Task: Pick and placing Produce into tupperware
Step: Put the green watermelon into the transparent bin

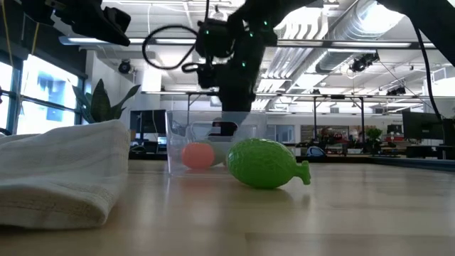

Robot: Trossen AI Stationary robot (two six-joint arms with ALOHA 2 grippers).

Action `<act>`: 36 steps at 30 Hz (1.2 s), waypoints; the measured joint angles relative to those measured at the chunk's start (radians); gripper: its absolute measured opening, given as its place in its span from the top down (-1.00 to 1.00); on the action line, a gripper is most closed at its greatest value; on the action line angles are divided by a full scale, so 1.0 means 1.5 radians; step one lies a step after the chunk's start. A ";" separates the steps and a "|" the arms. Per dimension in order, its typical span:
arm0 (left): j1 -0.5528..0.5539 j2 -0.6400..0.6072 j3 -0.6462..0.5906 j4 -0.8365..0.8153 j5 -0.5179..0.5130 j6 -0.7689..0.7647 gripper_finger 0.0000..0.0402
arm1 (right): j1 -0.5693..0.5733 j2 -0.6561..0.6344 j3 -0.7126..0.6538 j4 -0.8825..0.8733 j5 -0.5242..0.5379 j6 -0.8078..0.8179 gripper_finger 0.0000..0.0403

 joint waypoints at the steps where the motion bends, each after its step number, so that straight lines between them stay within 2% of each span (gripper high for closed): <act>1: 0.000 0.000 0.000 0.000 0.000 0.000 0.99 | 0.000 0.000 0.018 -0.016 0.000 0.000 -0.01; 6: 0.000 0.000 0.000 0.000 0.000 0.000 0.99 | 0.000 0.000 0.101 -0.111 0.009 0.006 -0.01; 13: 0.000 0.000 0.000 0.000 0.000 0.000 0.99 | 0.000 -0.001 0.172 -0.275 0.082 0.034 -0.01; 23: 0.000 0.000 0.000 0.000 0.000 0.000 0.99 | 0.000 -0.004 0.174 -0.422 0.137 0.126 -0.01; 32: 0.000 0.000 0.000 0.000 0.000 0.000 0.99 | 0.015 -0.011 0.172 -0.472 0.181 0.217 -0.01; 36: 0.000 0.000 0.000 0.000 0.000 0.000 0.99 | 0.030 -0.020 0.140 -0.470 0.181 0.247 -0.01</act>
